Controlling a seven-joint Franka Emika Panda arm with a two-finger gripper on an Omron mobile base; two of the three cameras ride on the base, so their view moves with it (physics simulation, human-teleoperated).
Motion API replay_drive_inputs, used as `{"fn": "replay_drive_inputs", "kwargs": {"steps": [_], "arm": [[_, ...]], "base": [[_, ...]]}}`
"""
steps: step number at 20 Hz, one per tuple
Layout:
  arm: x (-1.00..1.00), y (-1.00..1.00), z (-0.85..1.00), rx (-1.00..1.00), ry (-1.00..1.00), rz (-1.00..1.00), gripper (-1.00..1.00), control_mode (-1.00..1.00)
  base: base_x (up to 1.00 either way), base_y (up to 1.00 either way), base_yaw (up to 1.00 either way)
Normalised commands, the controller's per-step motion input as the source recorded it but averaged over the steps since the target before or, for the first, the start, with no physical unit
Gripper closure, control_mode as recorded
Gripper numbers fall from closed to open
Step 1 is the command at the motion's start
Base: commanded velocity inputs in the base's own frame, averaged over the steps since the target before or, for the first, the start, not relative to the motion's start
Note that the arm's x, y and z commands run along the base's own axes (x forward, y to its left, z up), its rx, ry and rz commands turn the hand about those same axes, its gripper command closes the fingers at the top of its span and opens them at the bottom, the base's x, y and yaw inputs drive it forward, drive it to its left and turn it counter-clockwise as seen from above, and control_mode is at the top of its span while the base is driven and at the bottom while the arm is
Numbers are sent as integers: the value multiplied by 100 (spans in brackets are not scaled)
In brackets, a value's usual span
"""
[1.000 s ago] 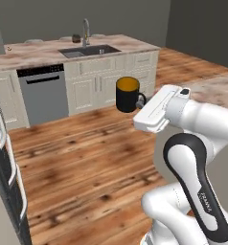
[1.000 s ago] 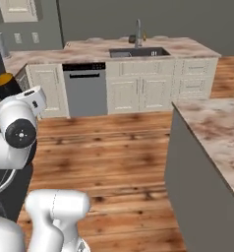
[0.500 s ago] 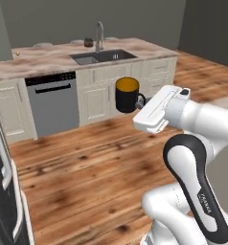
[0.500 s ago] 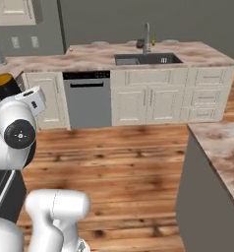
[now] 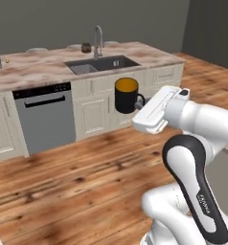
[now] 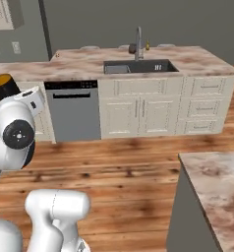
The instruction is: Open the cabinet directly in front. Then move the beer and the mug to the dining counter with the jar on it.
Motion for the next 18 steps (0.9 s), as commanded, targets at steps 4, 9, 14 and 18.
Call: {"fn": "replay_drive_inputs", "kwargs": {"steps": [4,9,14,18], "arm": [[0,0,0,0,0,0,100,100],[0,0,0,0,0,0,100,100],[0,0,0,0,0,0,100,100],[0,0,0,0,0,0,100,100]], "base": [[100,-22,0],[100,-1,2],[100,0,5],[100,0,6]]}}
